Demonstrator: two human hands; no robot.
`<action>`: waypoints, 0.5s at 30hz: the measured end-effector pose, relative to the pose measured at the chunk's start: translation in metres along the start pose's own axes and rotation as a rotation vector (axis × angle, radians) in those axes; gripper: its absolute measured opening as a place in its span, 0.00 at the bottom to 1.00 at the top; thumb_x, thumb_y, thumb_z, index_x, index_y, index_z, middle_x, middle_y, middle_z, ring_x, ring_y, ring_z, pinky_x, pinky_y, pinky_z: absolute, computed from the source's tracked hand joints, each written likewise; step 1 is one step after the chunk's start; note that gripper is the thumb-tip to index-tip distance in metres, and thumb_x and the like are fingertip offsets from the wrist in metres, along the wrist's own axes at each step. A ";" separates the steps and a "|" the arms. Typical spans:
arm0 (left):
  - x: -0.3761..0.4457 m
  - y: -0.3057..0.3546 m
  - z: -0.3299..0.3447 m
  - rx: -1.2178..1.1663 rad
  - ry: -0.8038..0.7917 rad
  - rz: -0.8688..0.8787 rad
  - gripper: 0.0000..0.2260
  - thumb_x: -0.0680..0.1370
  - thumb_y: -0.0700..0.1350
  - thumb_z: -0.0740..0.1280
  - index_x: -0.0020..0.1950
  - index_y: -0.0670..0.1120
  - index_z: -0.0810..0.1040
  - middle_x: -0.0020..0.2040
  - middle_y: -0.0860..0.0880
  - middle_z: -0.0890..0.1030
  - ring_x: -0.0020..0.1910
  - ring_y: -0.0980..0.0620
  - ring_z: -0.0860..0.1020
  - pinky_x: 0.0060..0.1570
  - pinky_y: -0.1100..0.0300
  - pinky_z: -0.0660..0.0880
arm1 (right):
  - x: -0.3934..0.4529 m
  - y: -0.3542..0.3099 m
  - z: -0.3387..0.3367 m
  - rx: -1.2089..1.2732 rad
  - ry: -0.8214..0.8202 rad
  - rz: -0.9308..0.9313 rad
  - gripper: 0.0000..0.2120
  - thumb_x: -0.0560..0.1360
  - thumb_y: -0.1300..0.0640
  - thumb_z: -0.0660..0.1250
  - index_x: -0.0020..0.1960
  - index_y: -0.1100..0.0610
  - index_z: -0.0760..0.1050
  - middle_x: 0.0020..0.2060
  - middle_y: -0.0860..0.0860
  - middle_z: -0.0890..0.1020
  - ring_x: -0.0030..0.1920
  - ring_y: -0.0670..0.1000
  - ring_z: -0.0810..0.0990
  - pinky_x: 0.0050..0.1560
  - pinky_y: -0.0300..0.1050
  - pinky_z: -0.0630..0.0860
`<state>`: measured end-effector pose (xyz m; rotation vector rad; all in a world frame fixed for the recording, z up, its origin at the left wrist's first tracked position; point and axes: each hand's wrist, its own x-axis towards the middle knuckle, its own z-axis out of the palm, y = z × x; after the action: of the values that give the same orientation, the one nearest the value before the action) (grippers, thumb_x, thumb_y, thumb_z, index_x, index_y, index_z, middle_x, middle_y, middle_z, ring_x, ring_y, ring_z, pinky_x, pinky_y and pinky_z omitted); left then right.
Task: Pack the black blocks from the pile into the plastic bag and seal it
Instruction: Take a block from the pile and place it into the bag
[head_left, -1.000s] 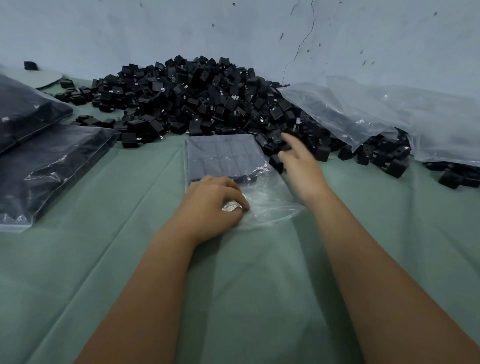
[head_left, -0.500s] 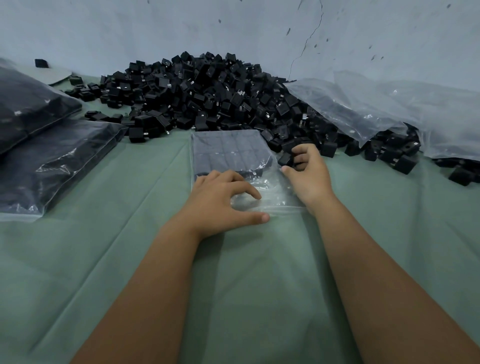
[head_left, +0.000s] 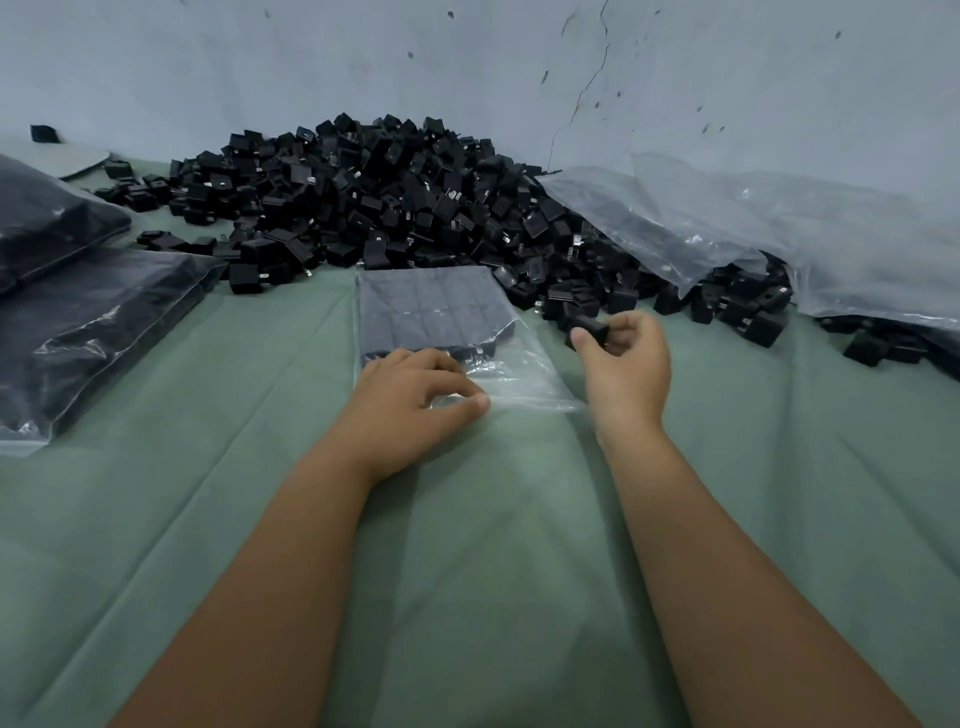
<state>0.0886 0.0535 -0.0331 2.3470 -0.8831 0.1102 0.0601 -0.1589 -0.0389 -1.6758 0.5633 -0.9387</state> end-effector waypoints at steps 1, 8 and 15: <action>0.001 -0.001 0.000 -0.011 0.015 -0.002 0.11 0.78 0.61 0.63 0.50 0.60 0.82 0.57 0.61 0.77 0.59 0.55 0.69 0.68 0.50 0.61 | -0.007 -0.002 -0.005 0.006 0.020 -0.021 0.13 0.70 0.56 0.74 0.47 0.44 0.72 0.42 0.42 0.78 0.41 0.39 0.76 0.37 0.24 0.69; 0.000 0.004 -0.005 -0.043 -0.008 -0.023 0.20 0.72 0.60 0.58 0.53 0.55 0.84 0.58 0.57 0.79 0.60 0.52 0.72 0.66 0.47 0.65 | -0.061 -0.030 -0.014 -0.105 -0.030 -0.691 0.10 0.70 0.63 0.71 0.51 0.57 0.75 0.47 0.49 0.77 0.48 0.48 0.76 0.52 0.34 0.71; -0.002 0.004 -0.006 0.017 0.126 0.006 0.10 0.77 0.52 0.66 0.48 0.49 0.84 0.46 0.55 0.82 0.52 0.50 0.76 0.53 0.52 0.71 | -0.074 -0.031 -0.002 -0.392 -0.304 -0.624 0.10 0.65 0.48 0.68 0.40 0.53 0.75 0.60 0.46 0.73 0.67 0.48 0.66 0.69 0.45 0.52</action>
<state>0.0851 0.0561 -0.0270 2.3253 -0.8308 0.2663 0.0135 -0.0945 -0.0316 -2.3700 -0.0002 -1.0149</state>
